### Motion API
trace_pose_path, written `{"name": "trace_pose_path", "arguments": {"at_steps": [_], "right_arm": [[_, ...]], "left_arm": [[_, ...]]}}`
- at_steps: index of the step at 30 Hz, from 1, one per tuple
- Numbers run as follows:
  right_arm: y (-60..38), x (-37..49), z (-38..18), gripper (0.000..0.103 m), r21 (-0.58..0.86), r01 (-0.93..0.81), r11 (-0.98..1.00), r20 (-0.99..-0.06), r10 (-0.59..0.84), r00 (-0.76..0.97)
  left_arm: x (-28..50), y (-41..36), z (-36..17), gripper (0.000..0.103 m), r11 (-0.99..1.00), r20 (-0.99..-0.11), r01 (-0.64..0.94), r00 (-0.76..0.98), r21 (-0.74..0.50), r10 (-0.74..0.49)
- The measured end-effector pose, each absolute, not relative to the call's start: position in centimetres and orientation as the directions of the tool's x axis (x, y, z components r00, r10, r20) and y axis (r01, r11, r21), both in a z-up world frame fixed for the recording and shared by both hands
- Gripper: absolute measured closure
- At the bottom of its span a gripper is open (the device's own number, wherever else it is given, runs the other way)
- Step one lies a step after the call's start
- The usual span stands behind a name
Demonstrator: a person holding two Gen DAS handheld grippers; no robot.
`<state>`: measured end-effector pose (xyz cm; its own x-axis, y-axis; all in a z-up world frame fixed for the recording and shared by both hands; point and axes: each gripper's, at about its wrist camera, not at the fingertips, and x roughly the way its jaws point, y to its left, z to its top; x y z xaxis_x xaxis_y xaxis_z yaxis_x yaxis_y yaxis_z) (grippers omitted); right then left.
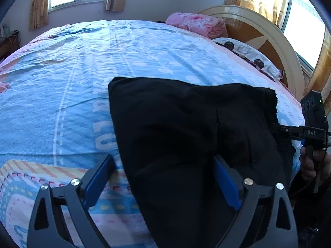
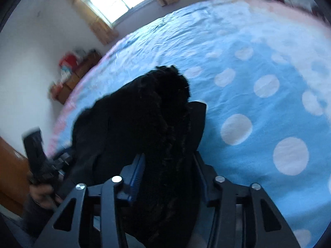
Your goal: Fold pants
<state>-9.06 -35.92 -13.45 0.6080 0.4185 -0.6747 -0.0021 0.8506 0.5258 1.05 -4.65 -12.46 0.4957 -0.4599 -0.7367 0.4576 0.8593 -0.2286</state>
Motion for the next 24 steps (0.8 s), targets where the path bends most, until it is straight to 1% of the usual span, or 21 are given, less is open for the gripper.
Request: {"name": "trace_pose_path", "arguments": {"at_steps": [1, 2, 3, 4, 6, 8, 12, 13, 14, 15, 16, 18, 20, 24], "right_arm": [[-35.6, -9.1, -13.3, 0.061, 0.515, -0.01, 0.857, -0.677, 0.414, 0.609], [-35.2, -9.3, -13.2, 0.062, 0.49, -0.02, 0.871, -0.685, 0.399, 0.61], [-35.1, -9.3, -13.2, 0.062, 0.482, -0.023, 0.876, -0.687, 0.394, 0.61], [-35.1, -9.2, -13.2, 0.063, 0.483, -0.023, 0.875, -0.686, 0.395, 0.611], [-35.5, -9.1, -13.4, 0.067, 0.51, -0.024, 0.86, -0.675, 0.417, 0.609], [-35.3, -9.3, -13.4, 0.069, 0.519, -0.025, 0.855, -0.671, 0.425, 0.608], [-34.8, -9.2, -13.5, 0.069, 0.496, -0.034, 0.868, -0.682, 0.413, 0.604], [-34.9, -9.0, -13.8, 0.069, 0.504, -0.034, 0.863, -0.679, 0.42, 0.602], [-35.1, -8.9, -13.9, 0.069, 0.513, -0.034, 0.858, -0.674, 0.427, 0.603], [-35.2, -8.8, -13.9, 0.07, 0.518, -0.032, 0.855, -0.671, 0.429, 0.605], [-35.0, -8.9, -13.6, 0.07, 0.506, -0.034, 0.862, -0.674, 0.421, 0.607], [-34.1, -9.4, -12.6, 0.079, 0.471, -0.064, 0.88, -0.672, 0.405, 0.62], [-33.2, -9.9, -11.4, 0.08, 0.434, -0.089, 0.897, -0.668, 0.386, 0.636], [-32.9, -10.5, -10.0, 0.081, 0.433, -0.108, 0.895, -0.646, 0.392, 0.655]], "left_arm": [[1.2, -4.5, -12.4, 0.009, 0.854, -0.743, 0.465, 0.483, -0.232, -0.464], [1.3, -4.1, -12.3, 0.015, 0.847, -0.739, 0.468, 0.473, -0.251, -0.48], [1.3, -3.8, -12.2, 0.026, 0.841, -0.73, 0.472, 0.47, -0.266, -0.495], [1.3, -3.5, -12.2, 0.029, 0.832, -0.725, 0.48, 0.464, -0.277, -0.509], [1.1, -3.5, -12.1, 0.042, 0.824, -0.719, 0.486, 0.457, -0.291, -0.523], [1.0, -3.6, -12.1, 0.044, 0.826, -0.721, 0.476, 0.453, -0.301, -0.524], [0.9, -3.5, -12.6, 0.04, 0.83, -0.715, 0.461, 0.459, -0.316, -0.527], [1.0, -3.6, -12.6, 0.041, 0.832, -0.712, 0.451, 0.463, -0.324, -0.528], [0.9, -3.7, -12.4, 0.053, 0.834, -0.707, 0.449, 0.472, -0.321, -0.527], [0.8, -3.8, -12.3, 0.08, 0.828, -0.698, 0.457, 0.475, -0.324, -0.535], [0.7, -3.9, -12.1, 0.083, 0.813, -0.693, 0.47, 0.458, -0.342, -0.556], [0.4, -4.0, -11.7, 0.087, 0.823, -0.691, 0.468, 0.477, -0.323, -0.543], [-0.3, -4.1, -11.2, 0.088, 0.828, -0.684, 0.48, 0.501, -0.29, -0.53], [-1.0, -3.4, -10.4, 0.088, 0.823, -0.66, 0.483, 0.517, -0.299, -0.544]]}}
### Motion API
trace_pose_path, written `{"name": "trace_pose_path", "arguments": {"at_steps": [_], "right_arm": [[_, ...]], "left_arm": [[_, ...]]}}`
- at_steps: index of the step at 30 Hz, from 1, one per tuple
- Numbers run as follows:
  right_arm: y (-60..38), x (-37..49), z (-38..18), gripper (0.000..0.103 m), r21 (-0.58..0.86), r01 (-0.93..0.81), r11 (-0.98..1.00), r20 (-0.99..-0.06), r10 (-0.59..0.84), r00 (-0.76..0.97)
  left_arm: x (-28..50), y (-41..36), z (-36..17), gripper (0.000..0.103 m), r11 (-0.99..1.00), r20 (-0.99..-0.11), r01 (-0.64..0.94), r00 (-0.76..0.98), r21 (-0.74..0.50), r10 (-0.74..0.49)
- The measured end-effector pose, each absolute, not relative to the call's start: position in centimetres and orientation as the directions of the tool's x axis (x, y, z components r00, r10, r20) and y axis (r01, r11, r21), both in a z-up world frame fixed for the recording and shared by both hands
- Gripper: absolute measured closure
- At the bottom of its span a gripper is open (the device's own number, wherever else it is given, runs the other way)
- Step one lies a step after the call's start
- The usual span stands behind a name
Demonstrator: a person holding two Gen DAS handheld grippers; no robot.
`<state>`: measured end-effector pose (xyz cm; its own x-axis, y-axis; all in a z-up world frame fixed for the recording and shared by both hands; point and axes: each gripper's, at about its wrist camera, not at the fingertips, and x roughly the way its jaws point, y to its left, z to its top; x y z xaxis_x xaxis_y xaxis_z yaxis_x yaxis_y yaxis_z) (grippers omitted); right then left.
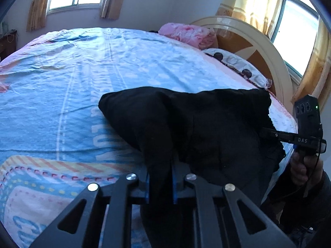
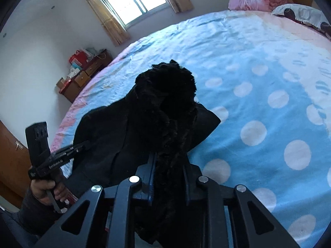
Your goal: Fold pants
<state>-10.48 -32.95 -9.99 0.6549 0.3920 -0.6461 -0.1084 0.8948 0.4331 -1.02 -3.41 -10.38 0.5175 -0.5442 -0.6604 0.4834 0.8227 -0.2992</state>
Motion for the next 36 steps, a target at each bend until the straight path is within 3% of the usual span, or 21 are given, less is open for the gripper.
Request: {"name": "trace_pose_path", "arguments": {"at_steps": [21, 36], "right_arm": [[-27.5, -5.3, -4.0, 0.082, 0.354, -0.26, 0.898, -0.642, 0.436, 0.631], [-13.4, 13.2, 0.0, 0.084, 0.326, -0.487, 0.81, -0.645, 0.567, 0.512]], "left_arm": [[-0.8, 1.2, -6.8, 0.088, 0.895, -0.652, 0.409, 0.632, -0.178, -0.419], [6.5, 14.2, -4.0, 0.088, 0.98, -0.634, 0.185, 0.75, -0.074, -0.189]]}}
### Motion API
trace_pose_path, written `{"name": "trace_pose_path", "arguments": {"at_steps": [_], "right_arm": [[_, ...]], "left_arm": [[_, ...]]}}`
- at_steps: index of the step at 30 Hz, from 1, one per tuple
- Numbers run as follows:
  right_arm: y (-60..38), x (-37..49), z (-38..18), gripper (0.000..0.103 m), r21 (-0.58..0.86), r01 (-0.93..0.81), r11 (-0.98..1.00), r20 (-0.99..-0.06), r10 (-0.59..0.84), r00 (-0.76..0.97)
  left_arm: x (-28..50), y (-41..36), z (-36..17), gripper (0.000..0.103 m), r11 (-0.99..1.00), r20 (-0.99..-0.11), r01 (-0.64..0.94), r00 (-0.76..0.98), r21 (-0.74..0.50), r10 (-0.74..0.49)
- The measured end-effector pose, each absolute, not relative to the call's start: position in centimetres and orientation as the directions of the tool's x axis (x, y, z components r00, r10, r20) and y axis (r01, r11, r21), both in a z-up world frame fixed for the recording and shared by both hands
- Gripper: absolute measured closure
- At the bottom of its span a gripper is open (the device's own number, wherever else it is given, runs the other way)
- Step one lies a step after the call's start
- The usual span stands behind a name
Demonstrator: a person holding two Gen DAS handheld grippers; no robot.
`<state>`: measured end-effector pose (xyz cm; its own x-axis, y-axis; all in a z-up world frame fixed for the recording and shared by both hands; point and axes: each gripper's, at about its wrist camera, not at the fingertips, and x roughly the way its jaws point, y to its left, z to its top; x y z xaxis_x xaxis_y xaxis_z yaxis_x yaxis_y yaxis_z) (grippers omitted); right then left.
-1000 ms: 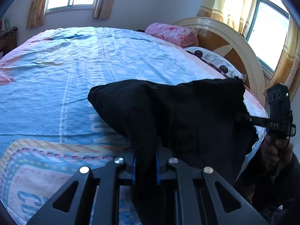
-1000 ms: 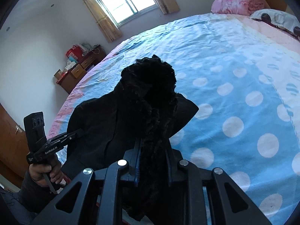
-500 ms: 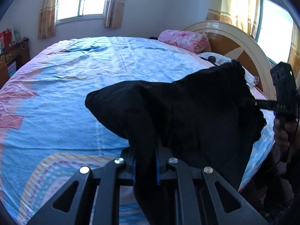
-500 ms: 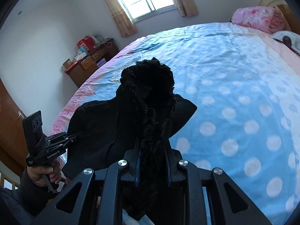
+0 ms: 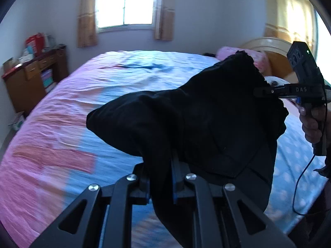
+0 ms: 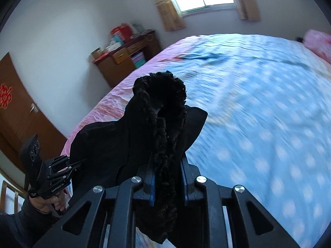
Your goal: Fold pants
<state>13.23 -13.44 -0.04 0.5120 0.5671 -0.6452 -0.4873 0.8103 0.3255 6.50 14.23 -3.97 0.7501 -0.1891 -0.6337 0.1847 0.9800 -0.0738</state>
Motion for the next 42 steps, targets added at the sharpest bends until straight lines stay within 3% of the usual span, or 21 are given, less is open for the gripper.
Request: {"name": "trace_pose_path", "arguments": {"at_steps": [10, 22, 26, 29, 32, 34, 36, 38, 42], "right_arm": [[-3.7, 22.3, -2.1, 0.086, 0.345, -0.564, 0.75, -0.657, 0.622, 0.426], [-0.8, 27.7, -9.0, 0.086, 0.419, -0.494, 0.762, -0.722, 0.61, 0.328], [-0.5, 28.5, -10.8, 0.085, 0.422, -0.472, 0.774, -0.739, 0.596, 0.315], [0.0, 28.9, -11.8, 0.076, 0.387, -0.462, 0.798, -0.766, 0.557, 0.322], [-0.1, 29.4, -13.2, 0.061, 0.393, -0.436, 0.81, -0.779, 0.545, 0.31], [-0.6, 29.4, -13.2, 0.059, 0.416, -0.425, 0.804, -0.765, 0.562, 0.314], [-1.5, 28.9, -12.8, 0.048, 0.416, -0.402, 0.816, -0.761, 0.554, 0.337], [-2.4, 27.9, -12.1, 0.048, 0.395, -0.392, 0.831, -0.758, 0.535, 0.372], [-5.0, 25.0, -10.0, 0.046, 0.389, -0.353, 0.851, -0.732, 0.518, 0.443]], "left_arm": [[11.0, 21.4, -4.8, 0.088, 0.999, -0.652, 0.05, 0.756, -0.021, -0.052], [13.6, 22.8, -9.9, 0.086, 1.0, -0.716, -0.012, 0.698, -0.029, -0.012], [13.9, 22.2, -11.0, 0.08, 0.999, -0.719, -0.038, 0.694, 0.019, 0.04], [14.1, 22.2, -11.4, 0.073, 0.997, -0.713, -0.058, 0.697, 0.048, 0.075], [13.8, 22.1, -11.6, 0.071, 0.995, -0.703, -0.064, 0.704, 0.072, 0.096], [13.5, 21.9, -11.3, 0.066, 0.994, -0.704, -0.071, 0.702, 0.082, 0.108], [12.7, 21.5, -10.7, 0.054, 0.993, -0.7, -0.074, 0.704, 0.092, 0.117], [11.6, 21.0, -9.9, 0.039, 0.989, -0.688, -0.089, 0.712, 0.114, 0.143], [9.2, 19.9, -8.6, 0.028, 0.993, -0.662, -0.078, 0.74, 0.092, 0.12]]}}
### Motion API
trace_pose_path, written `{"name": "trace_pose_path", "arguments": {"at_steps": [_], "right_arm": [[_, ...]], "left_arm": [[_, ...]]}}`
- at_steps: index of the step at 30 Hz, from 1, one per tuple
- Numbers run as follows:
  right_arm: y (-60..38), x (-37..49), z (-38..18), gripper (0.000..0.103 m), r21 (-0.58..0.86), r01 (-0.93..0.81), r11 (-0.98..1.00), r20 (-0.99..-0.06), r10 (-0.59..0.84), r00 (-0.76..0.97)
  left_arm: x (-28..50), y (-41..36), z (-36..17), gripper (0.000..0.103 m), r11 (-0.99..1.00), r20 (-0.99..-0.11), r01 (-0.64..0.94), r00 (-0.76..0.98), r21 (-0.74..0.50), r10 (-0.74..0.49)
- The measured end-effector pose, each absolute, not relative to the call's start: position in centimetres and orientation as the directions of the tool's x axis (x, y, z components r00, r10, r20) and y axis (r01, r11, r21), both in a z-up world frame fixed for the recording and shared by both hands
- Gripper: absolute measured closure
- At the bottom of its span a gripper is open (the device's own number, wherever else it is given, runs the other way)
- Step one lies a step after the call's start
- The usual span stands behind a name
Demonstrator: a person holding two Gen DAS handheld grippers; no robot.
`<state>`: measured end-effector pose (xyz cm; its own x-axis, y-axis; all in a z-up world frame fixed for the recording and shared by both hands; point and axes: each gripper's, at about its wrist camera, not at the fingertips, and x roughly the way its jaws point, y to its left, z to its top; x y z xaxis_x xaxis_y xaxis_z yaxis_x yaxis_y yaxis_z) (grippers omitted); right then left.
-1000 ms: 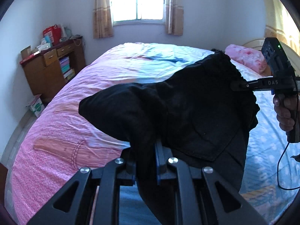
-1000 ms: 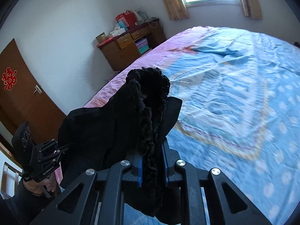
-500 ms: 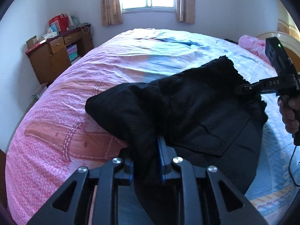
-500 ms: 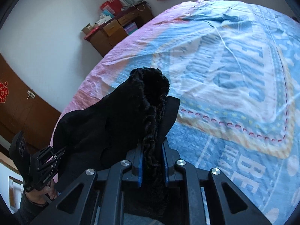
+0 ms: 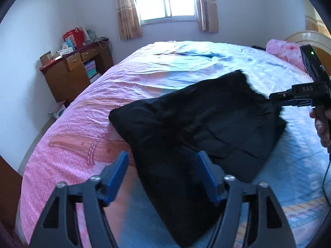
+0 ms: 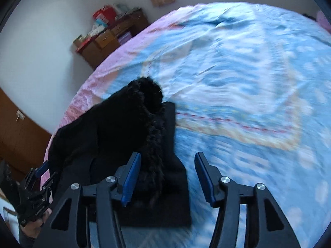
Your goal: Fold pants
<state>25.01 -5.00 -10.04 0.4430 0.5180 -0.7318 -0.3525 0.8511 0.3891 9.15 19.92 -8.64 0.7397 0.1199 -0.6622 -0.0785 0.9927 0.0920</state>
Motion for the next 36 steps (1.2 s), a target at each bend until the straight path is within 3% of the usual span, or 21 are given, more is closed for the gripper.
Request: {"name": "trace_pose_path", "arguments": {"at_steps": [7, 10, 20, 36], "right_arm": [[-6.9, 18.4, -6.8, 0.045, 0.366, -0.365, 0.856, -0.694, 0.513, 0.506], [-6.8, 14.9, -5.2, 0.045, 0.27, -0.37, 0.889, -0.689, 0.447, 0.571], [-7.1, 5.9, -2.5, 0.036, 0.099, -0.396, 0.913, -0.6, 0.372, 0.708], [-7.6, 1.6, -0.8, 0.035, 0.058, -0.411, 0.91, -0.55, 0.373, 0.747]], "left_arm": [[5.4, 17.5, -6.9, 0.025, 0.995, -0.637, -0.087, 0.765, 0.039, 0.092], [4.0, 17.4, -6.1, 0.014, 0.993, -0.619, -0.115, 0.78, 0.006, 0.094], [1.3, 16.7, -4.6, 0.008, 0.99, -0.587, -0.136, 0.804, -0.026, 0.095], [-0.3, 15.7, -3.7, 0.008, 0.992, -0.578, -0.125, 0.811, -0.025, 0.088]]}}
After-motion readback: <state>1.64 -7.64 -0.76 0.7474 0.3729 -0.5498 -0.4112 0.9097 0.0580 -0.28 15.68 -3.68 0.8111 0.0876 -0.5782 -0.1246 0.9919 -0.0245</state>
